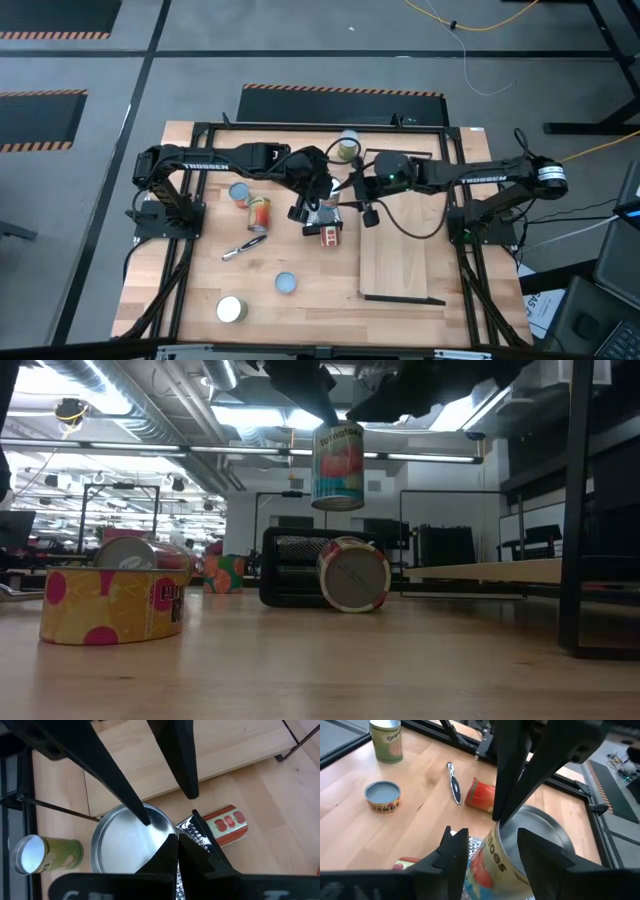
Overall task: Pick and place cans onto a shelf
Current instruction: Put the canned tomatoes on the shelf
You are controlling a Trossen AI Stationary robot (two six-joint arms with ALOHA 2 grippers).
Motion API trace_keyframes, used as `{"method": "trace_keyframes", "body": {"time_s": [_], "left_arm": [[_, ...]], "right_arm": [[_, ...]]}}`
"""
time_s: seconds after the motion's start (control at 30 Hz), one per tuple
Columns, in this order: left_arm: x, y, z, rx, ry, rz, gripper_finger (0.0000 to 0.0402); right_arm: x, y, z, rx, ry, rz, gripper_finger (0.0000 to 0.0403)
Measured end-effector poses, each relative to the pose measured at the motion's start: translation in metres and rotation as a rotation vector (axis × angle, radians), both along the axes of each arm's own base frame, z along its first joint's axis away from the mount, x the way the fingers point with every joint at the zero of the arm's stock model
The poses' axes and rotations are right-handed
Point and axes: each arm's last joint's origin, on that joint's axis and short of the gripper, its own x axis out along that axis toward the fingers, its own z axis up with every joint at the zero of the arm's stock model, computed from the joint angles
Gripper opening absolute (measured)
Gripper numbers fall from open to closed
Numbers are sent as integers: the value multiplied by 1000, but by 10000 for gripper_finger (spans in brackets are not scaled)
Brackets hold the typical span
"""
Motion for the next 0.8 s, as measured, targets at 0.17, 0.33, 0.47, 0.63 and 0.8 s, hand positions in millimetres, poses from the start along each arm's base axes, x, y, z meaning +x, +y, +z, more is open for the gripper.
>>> {"method": "trace_keyframes", "body": {"time_s": [0.17, 0.33, 0.47, 0.63, 0.8], "left_arm": [[0, 0, 0, -2, 1, 1, 0], [0, 0, 0, -3, 4, 0, 0], [0, 0, 0, -4, 3, -1, 0], [0, 0, 0, -7, 1, -3, 0], [0, 0, 0, -6, -1, -5, 0]], "right_arm": [[4, 0, -7, 0, 23, 1, 174], [7, -1, -11, -23, 35, 12, 173], [7, -1, -11, -37, 34, 19, 155], [7, -1, -11, -38, 33, 18, 105], [7, -1, -11, -38, 33, 17, 59]]}}
